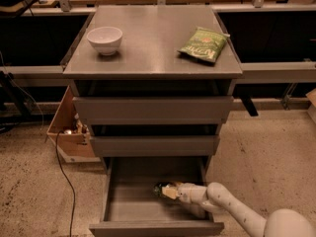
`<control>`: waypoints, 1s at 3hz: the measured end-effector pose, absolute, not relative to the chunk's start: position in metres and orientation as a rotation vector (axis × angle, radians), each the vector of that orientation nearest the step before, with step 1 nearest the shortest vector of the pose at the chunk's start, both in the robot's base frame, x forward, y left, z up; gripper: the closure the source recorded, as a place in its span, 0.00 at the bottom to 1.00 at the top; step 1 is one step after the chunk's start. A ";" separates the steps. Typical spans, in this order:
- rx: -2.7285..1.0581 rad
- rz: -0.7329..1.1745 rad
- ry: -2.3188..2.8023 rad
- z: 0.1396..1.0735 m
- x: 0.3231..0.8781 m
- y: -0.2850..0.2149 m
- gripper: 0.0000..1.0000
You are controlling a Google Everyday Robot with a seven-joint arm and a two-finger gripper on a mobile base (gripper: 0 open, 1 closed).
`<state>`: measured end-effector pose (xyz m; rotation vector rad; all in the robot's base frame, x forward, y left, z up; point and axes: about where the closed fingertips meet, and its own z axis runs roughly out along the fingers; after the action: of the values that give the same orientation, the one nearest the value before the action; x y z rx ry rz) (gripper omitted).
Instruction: Place green can into bottom drawer
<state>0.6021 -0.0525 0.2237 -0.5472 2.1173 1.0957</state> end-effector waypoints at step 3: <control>-0.551 1.101 2.129 0.195 0.608 -0.060 0.04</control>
Offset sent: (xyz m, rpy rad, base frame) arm 0.0083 -0.0171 -0.0381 -0.0097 0.0137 -0.0015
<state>0.6079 -0.0603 0.1946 -0.5508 2.1286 1.1013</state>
